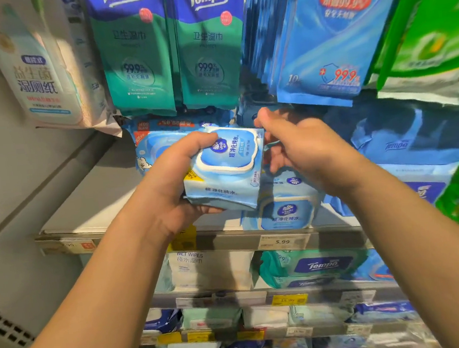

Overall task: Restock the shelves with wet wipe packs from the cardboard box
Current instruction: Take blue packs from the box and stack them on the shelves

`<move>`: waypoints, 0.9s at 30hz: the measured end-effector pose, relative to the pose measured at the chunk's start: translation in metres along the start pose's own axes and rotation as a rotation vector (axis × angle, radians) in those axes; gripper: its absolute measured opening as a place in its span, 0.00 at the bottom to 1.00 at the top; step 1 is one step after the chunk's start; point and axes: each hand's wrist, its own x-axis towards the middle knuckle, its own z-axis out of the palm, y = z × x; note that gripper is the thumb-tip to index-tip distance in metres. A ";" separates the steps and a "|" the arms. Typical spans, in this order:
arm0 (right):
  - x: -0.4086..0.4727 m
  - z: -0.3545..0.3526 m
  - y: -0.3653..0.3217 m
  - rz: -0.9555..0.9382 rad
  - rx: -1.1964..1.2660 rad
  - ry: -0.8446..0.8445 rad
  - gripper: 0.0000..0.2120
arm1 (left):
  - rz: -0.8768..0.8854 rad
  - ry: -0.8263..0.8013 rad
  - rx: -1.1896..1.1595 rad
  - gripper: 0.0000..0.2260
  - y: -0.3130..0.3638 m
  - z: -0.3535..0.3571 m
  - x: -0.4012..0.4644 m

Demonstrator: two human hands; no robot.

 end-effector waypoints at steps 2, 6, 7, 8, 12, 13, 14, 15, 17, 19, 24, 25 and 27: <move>-0.003 -0.003 -0.006 0.125 0.194 -0.108 0.12 | -0.024 -0.031 0.045 0.12 0.004 0.002 0.005; 0.000 -0.005 0.001 0.233 0.365 -0.091 0.09 | -0.056 -0.105 0.092 0.21 0.009 0.011 0.014; 0.002 -0.006 0.002 0.228 0.403 -0.013 0.07 | -0.034 -0.087 0.074 0.20 0.009 0.013 0.016; 0.005 -0.007 0.005 0.220 0.420 0.081 0.07 | -0.009 -0.056 0.017 0.16 0.009 0.014 0.018; 0.016 -0.010 0.015 0.148 0.212 0.353 0.10 | 0.172 0.164 -0.041 0.08 -0.003 0.016 0.025; 0.019 -0.011 0.020 0.145 0.143 0.381 0.14 | 0.227 0.184 0.036 0.06 -0.008 0.018 0.027; 0.020 -0.011 0.022 0.153 0.071 0.400 0.15 | 0.276 0.189 0.118 0.07 -0.013 0.019 0.029; 0.019 -0.010 0.023 0.160 -0.005 0.398 0.15 | 0.317 0.186 0.209 0.11 -0.018 0.020 0.033; 0.016 -0.009 0.022 0.159 -0.199 0.345 0.20 | 0.392 0.182 0.401 0.22 -0.025 0.021 0.039; 0.013 -0.012 0.021 0.127 -0.444 0.313 0.28 | 0.481 0.176 0.570 0.22 -0.031 0.018 0.048; 0.014 -0.017 0.021 0.084 -0.673 0.241 0.31 | 0.629 0.310 1.031 0.22 -0.029 0.020 0.064; 0.016 -0.017 0.022 0.083 -0.703 0.241 0.31 | 0.620 0.336 1.039 0.22 -0.027 0.021 0.069; 0.021 -0.014 0.021 0.075 -0.769 0.229 0.30 | 0.624 0.386 1.018 0.19 -0.024 0.022 0.077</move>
